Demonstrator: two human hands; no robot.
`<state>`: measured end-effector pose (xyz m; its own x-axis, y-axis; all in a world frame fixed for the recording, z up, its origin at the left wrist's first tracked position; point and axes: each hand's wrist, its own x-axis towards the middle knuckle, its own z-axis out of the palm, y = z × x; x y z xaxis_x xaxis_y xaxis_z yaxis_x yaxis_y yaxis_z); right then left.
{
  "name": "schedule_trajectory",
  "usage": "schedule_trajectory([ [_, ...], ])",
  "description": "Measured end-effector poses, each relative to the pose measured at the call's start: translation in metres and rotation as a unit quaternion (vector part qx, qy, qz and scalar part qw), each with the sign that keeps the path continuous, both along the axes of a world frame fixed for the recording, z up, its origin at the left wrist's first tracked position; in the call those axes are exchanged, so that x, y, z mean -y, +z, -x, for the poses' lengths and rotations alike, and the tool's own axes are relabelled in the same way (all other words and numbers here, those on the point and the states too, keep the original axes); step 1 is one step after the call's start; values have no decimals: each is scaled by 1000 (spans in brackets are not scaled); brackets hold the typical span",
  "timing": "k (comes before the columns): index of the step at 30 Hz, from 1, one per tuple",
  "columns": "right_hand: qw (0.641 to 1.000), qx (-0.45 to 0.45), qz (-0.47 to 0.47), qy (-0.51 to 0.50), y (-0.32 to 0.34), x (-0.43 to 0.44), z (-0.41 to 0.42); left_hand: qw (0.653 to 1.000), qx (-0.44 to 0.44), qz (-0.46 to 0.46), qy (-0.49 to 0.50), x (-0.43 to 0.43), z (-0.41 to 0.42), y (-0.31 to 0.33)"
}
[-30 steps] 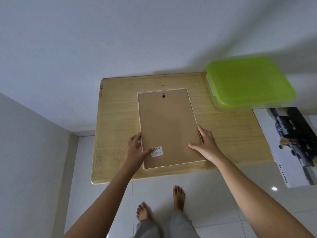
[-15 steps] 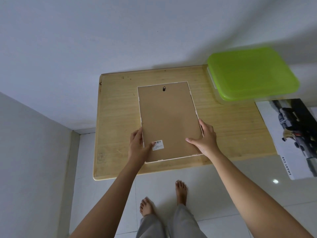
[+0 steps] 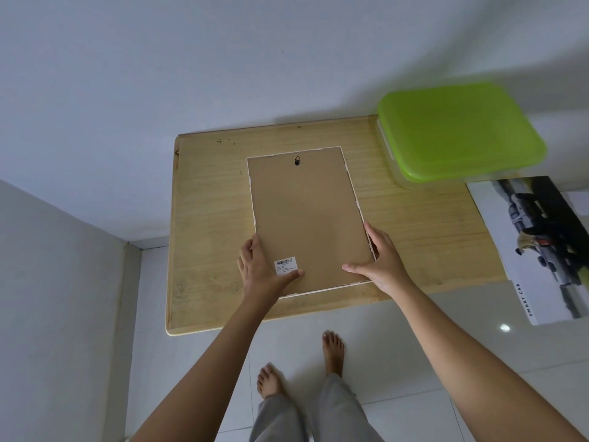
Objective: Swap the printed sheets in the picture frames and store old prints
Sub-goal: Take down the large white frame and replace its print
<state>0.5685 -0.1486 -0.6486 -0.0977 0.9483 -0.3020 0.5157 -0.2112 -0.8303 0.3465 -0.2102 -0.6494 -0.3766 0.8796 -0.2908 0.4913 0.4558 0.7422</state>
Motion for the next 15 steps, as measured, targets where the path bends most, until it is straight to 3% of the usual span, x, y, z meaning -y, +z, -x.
schedule_trajectory([
  [8, 1000, 3, -9, -24, 2, 2, 4, 1000, -15, 24, 1, -5, -5, 0],
  [15, 999, 29, -2, 14, 6, 11, -3, 1000, -18, 19, -13, -1, -3, 3],
])
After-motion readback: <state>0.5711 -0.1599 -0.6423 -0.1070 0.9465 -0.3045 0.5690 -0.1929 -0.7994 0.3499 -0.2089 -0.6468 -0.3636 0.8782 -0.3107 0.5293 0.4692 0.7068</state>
